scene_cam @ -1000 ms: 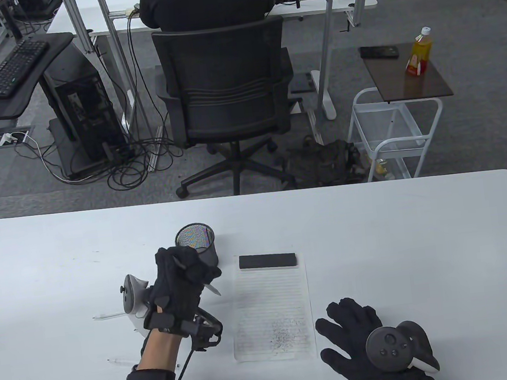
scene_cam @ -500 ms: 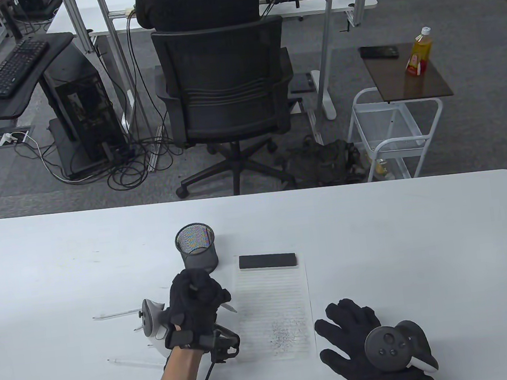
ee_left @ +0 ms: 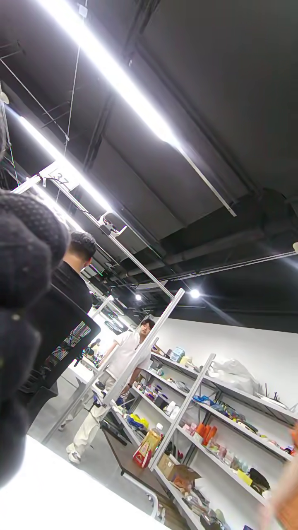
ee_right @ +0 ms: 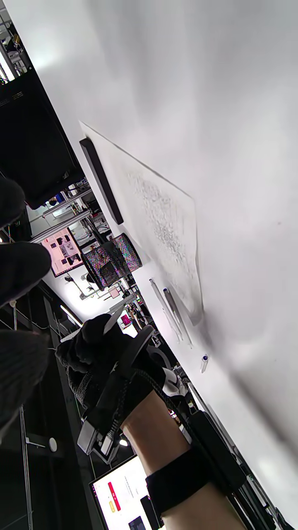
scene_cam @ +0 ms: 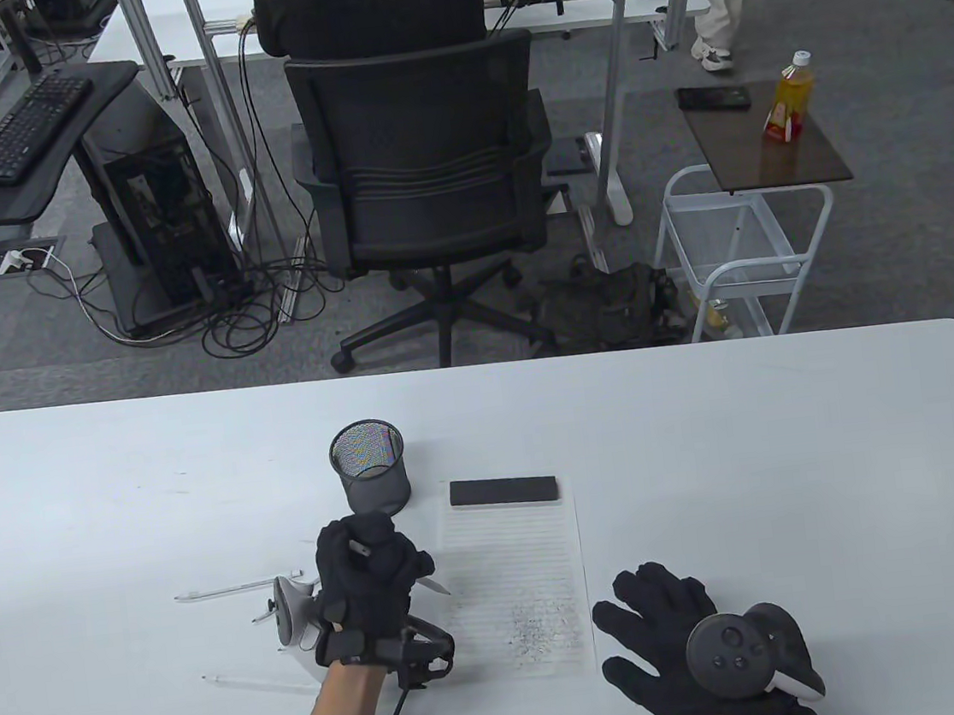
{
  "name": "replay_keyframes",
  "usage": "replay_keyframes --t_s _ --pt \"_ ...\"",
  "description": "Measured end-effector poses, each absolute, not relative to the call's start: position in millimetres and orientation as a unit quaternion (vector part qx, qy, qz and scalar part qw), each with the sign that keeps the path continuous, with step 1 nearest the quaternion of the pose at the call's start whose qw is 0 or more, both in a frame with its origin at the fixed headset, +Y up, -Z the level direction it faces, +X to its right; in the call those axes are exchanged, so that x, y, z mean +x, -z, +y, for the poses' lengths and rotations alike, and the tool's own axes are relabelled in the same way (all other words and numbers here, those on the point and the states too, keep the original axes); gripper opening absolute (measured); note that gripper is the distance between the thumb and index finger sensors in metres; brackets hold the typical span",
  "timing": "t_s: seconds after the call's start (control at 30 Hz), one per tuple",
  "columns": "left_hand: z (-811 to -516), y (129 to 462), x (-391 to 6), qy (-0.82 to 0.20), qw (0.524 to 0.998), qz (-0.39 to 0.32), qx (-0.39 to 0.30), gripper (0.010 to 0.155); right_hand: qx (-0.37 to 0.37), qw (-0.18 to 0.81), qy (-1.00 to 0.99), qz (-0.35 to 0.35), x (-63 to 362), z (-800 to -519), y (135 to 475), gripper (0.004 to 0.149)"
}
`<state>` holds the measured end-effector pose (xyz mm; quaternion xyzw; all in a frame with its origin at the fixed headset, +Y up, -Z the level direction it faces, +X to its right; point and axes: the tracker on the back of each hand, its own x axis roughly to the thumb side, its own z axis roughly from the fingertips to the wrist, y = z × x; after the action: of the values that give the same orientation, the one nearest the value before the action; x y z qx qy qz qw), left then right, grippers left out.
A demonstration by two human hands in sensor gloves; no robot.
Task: Press to extend mechanical pencil leads
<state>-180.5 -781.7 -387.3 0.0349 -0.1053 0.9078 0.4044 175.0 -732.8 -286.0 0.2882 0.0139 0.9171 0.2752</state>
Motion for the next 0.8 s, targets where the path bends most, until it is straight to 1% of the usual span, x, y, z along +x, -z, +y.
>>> replay_keyframes --t_s 0.13,0.23,0.33,0.43,0.47,0.5,0.53,0.63,0.7,0.8 --pt "-784 387 -180 -0.899 0.424 -0.101 0.040 0.057 0.289 0.275 -0.917 0.016 175 -733 286 0.066" --pt "-786 387 -177 -0.906 0.408 -0.107 0.047 0.062 0.288 0.275 -0.917 0.016 175 -733 286 0.066" --pt "-788 387 -176 -0.906 0.406 -0.108 0.040 0.062 0.288 0.276 -0.917 0.016 175 -733 286 0.065" --pt "-789 386 -175 -0.894 0.435 -0.099 0.044 0.056 0.288 0.276 -0.917 0.017 175 -733 286 0.066" --pt "-789 386 -174 -0.894 0.434 -0.099 0.040 0.056 0.288 0.276 -0.917 0.017 175 -733 286 0.065" --pt "-791 386 -173 -0.900 0.423 -0.102 0.036 0.057 0.288 0.276 -0.917 0.017 175 -733 286 0.065" --pt "-792 386 -172 -0.902 0.417 -0.101 0.036 0.060 0.288 0.276 -0.917 0.017 175 -733 286 0.066" --pt "-794 385 -170 -0.897 0.429 -0.100 0.031 0.061 0.288 0.276 -0.917 0.017 175 -733 286 0.066" --pt "-794 385 -171 -0.885 0.456 -0.088 0.039 0.056 0.288 0.276 -0.917 0.018 175 -733 286 0.066" --pt "-798 384 -169 -0.884 0.458 -0.085 0.032 0.057 0.288 0.276 -0.917 0.018 175 -734 286 0.065"
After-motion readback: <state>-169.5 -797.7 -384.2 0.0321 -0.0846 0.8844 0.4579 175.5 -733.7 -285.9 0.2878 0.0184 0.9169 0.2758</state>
